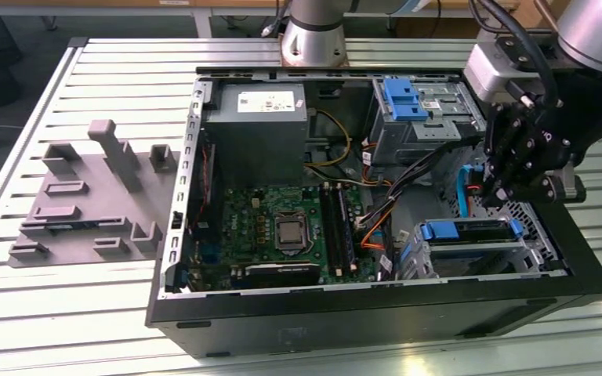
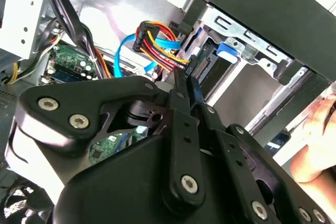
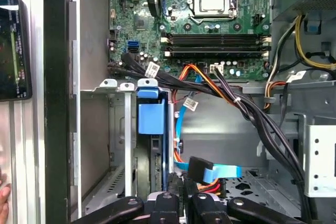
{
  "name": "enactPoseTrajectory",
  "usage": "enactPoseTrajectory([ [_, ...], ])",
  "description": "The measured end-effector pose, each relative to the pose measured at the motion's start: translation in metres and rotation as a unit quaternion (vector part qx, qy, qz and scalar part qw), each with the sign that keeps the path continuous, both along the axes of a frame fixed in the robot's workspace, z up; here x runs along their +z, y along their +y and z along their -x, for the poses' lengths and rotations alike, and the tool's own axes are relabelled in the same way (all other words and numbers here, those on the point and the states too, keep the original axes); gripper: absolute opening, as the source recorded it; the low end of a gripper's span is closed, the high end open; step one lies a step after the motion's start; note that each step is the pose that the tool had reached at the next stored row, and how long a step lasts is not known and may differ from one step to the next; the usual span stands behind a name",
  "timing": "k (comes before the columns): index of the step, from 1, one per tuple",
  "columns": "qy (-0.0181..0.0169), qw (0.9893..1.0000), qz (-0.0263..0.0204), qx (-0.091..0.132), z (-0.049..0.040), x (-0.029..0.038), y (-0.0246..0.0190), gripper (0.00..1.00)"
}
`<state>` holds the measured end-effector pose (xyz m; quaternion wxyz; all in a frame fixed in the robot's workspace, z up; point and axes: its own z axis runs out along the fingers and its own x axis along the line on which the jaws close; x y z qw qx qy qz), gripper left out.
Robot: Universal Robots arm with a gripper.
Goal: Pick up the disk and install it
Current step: 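Insert the first disk wire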
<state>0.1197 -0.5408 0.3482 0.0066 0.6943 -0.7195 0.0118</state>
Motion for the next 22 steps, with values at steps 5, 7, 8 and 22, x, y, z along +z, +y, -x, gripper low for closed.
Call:
enactPoseTrajectory([
  [5,-0.0001,1.0000,0.0000,0.003,0.0005,-0.0030,-0.0074,0.16],
  [7,0.0000,1.0000,0.0000,0.006,0.0006,-0.0042,-0.0095,0.16],
  [8,-0.0001,1.0000,0.0000,0.008,0.0007,-0.0049,-0.0107,0.16],
  [22,-0.0048,0.9998,0.0003,0.018,0.0040,-0.0107,-0.0146,0.16],
])
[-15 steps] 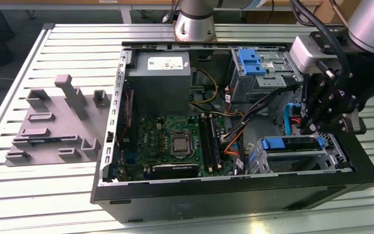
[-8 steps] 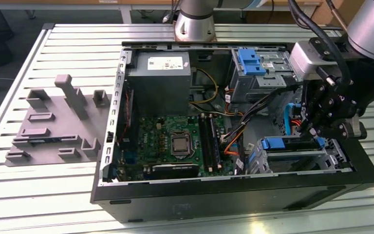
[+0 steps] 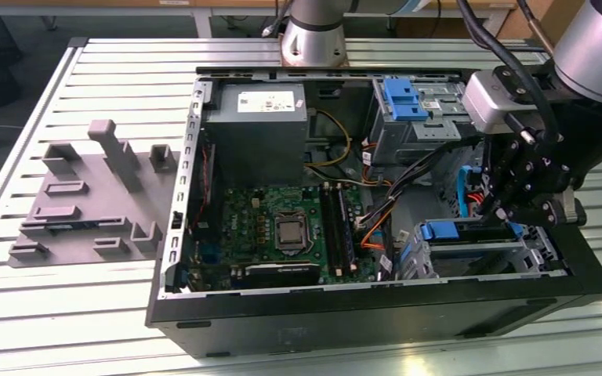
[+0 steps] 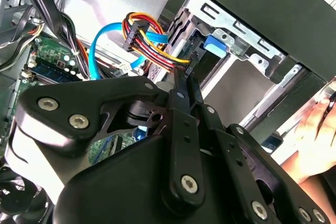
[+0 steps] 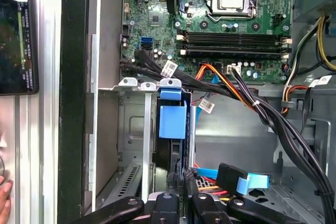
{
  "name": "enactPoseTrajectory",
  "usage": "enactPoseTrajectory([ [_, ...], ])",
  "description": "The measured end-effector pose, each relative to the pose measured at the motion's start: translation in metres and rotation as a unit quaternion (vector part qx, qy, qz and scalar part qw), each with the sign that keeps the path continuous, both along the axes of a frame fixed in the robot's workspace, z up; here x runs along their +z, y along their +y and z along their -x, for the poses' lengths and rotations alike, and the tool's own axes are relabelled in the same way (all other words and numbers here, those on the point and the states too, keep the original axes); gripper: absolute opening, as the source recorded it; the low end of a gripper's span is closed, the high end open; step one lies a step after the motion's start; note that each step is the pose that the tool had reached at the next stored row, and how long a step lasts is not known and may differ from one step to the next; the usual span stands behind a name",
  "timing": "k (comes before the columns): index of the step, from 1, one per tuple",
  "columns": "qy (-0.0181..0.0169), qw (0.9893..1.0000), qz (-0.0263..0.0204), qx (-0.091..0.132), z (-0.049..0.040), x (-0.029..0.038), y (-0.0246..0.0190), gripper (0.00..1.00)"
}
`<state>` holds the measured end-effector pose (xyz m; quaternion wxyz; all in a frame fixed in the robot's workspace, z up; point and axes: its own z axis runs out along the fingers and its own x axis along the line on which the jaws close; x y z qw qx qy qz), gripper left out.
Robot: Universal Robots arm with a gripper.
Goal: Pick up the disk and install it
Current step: 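Insert the first disk wire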
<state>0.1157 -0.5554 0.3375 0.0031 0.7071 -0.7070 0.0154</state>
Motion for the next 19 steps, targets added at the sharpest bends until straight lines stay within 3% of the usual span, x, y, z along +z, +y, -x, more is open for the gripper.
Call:
enactPoseTrajectory([
  [19,-0.0001,1.0000,-0.0002,-0.001,-0.0001,-0.0034,0.0000,0.16],
])
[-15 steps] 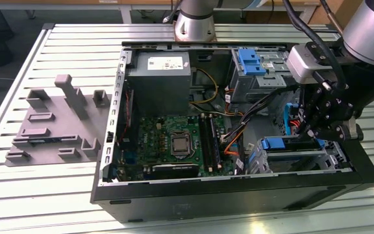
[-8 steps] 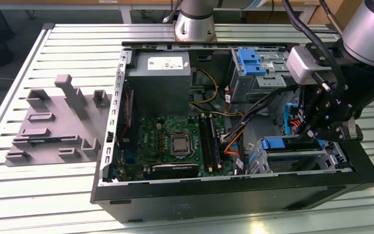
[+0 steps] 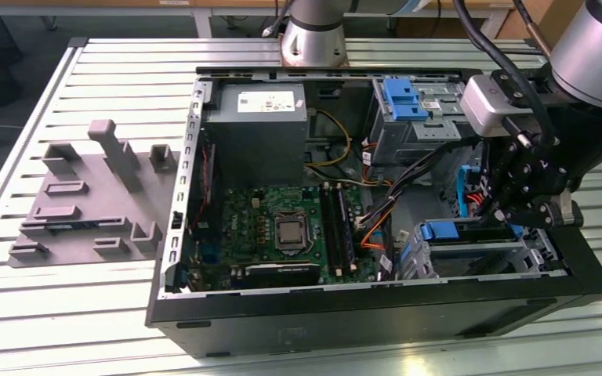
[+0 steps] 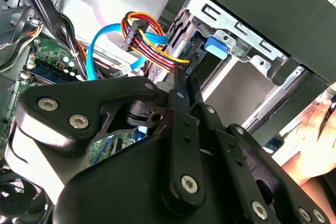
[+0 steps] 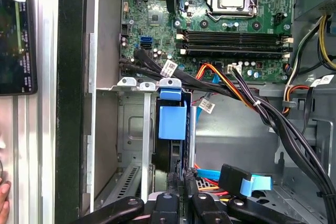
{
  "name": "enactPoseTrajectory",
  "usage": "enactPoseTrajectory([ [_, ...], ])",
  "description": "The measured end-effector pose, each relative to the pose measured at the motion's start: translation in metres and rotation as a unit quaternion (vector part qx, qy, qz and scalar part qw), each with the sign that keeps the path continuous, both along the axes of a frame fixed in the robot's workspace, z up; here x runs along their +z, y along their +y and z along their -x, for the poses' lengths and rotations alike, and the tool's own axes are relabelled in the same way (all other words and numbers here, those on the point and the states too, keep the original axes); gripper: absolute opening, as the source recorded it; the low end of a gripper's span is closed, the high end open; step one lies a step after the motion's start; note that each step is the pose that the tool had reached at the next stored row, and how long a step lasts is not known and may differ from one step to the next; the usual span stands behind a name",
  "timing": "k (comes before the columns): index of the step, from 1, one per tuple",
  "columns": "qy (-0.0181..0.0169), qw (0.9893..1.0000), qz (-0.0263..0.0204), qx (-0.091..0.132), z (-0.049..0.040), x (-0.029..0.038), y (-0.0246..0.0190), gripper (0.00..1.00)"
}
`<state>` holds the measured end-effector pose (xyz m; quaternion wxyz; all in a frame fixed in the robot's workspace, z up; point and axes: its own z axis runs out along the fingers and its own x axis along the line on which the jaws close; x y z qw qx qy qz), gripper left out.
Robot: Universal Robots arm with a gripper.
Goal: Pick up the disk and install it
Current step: 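Insert the first disk wire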
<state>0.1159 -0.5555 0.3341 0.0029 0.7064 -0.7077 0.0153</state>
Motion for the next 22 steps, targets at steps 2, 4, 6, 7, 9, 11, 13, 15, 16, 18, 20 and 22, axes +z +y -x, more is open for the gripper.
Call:
enactPoseTrajectory([
  [2,0.0000,1.0000,0.0000,0.000,0.0000,0.0000,0.0000,0.16],
  [4,0.0000,1.0000,-0.0002,0.000,0.0000,0.0001,0.0000,0.16],
  [6,0.0000,1.0000,-0.0002,0.000,0.0000,0.0011,0.0000,0.16],
  [7,0.0000,1.0000,-0.0001,0.000,0.0000,0.0014,0.0000,0.16],
  [9,0.0000,1.0000,-0.0001,0.000,0.0000,0.0016,0.0000,0.16],
  [11,0.0000,1.0000,0.0000,0.000,0.0000,0.0017,-0.0002,0.16],
  [13,0.0000,1.0000,-0.0001,-0.002,0.0000,0.0013,-0.0004,0.16],
  [15,0.0000,1.0000,0.0000,-0.003,0.0000,0.0012,-0.0006,0.16],
  [16,0.0000,1.0000,0.0000,-0.003,0.0000,0.0011,-0.0006,0.16],
  [18,0.0000,1.0000,0.0000,-0.003,0.0000,0.0009,-0.0006,0.16],
  [20,0.0000,1.0000,-0.0001,-0.003,0.0000,0.0003,-0.0008,0.16],
  [22,0.0000,1.0000,-0.0001,-0.004,0.0000,-0.0001,-0.0009,0.16],
])
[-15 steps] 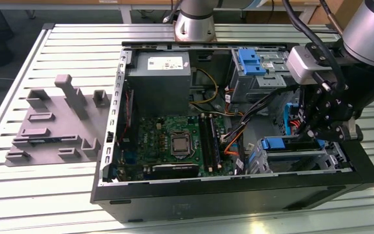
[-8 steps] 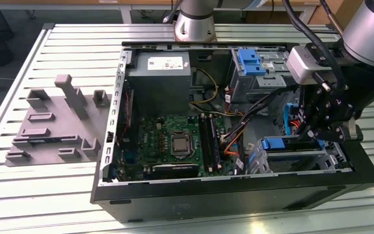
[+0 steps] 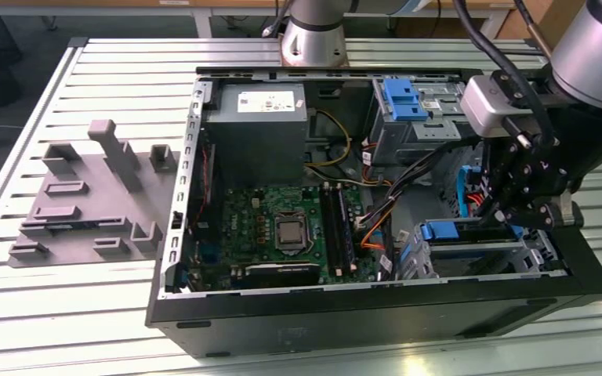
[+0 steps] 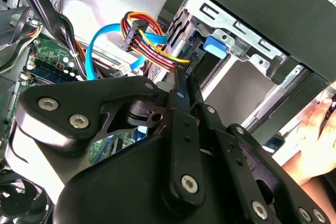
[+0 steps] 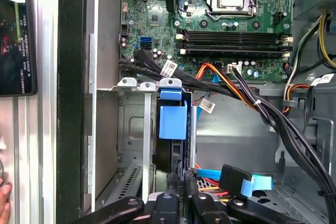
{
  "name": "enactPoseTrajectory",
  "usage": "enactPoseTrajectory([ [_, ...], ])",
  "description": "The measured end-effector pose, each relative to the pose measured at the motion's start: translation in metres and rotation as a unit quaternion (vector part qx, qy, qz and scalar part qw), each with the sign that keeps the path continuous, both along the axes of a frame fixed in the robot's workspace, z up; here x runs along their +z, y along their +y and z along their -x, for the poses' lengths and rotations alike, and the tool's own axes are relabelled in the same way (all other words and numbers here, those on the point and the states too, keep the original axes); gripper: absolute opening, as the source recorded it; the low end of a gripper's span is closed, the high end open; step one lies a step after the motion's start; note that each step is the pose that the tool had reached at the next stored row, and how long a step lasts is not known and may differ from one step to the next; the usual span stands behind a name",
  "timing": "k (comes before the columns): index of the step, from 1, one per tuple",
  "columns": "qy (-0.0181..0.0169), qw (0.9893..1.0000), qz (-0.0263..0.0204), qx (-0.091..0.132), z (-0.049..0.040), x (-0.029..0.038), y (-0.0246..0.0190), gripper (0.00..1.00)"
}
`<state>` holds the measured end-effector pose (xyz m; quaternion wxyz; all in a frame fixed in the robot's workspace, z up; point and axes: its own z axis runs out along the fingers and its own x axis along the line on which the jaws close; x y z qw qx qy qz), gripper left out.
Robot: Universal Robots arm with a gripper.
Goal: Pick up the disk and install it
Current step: 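Insert the first disk wire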
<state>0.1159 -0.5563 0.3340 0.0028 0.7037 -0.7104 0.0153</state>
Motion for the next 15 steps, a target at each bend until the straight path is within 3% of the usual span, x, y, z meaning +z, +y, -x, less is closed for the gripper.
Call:
enactPoseTrajectory([
  [15,0.0000,1.0000,-0.0013,0.000,0.0000,-0.0046,0.0000,0.16],
])
